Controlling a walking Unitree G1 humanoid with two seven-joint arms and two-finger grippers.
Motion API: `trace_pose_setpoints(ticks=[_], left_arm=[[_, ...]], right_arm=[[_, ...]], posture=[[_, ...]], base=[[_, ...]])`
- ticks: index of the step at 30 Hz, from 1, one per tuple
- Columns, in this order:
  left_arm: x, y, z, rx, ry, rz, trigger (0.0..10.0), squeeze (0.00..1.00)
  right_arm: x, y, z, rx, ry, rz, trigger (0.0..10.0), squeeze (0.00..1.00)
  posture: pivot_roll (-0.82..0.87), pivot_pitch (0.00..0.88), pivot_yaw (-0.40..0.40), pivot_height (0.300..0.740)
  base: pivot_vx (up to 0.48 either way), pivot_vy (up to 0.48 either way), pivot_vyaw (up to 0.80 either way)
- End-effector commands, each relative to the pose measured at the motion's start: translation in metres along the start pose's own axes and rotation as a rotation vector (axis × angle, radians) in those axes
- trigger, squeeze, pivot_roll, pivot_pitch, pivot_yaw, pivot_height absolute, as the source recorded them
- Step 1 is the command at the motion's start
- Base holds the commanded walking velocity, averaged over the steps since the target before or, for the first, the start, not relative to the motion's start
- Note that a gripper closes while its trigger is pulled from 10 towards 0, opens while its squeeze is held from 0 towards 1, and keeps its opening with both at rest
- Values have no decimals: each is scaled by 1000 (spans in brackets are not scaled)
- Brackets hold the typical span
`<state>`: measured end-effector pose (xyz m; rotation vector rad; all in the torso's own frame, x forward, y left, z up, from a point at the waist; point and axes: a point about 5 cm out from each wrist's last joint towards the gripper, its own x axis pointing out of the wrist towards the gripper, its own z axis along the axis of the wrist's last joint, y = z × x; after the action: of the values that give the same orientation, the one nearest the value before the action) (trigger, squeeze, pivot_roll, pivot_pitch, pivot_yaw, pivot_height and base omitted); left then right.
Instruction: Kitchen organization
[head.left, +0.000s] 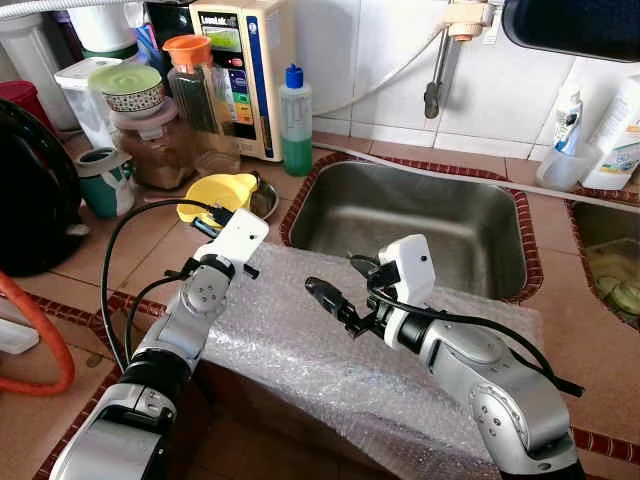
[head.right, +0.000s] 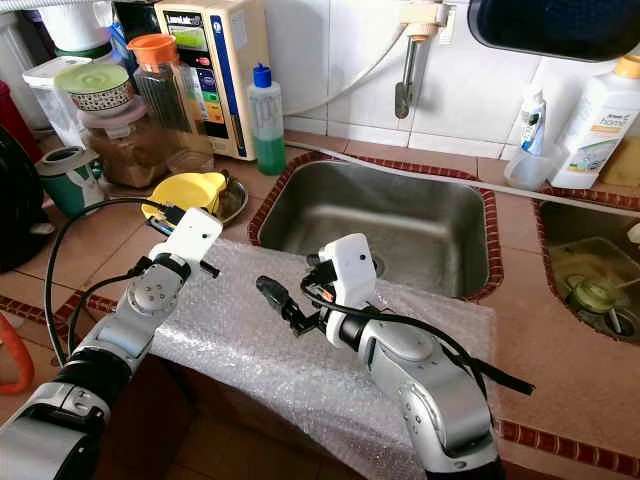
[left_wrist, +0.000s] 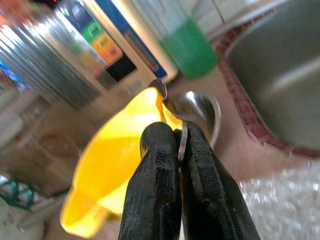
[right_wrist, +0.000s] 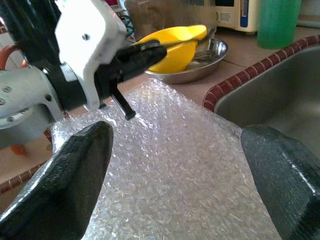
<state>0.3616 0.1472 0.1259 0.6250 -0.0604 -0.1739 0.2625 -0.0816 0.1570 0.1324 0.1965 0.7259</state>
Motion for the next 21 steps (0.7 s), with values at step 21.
trace_pose_setpoints(ticks=[21], left_arm=[[-29, -10, 45, 87, -371, -46, 0, 0]], right_arm=[[3, -23, 12, -1, -67, -123, 10000, 0]], posture=[[25, 0, 54, 740]], base=[[0, 0, 0]])
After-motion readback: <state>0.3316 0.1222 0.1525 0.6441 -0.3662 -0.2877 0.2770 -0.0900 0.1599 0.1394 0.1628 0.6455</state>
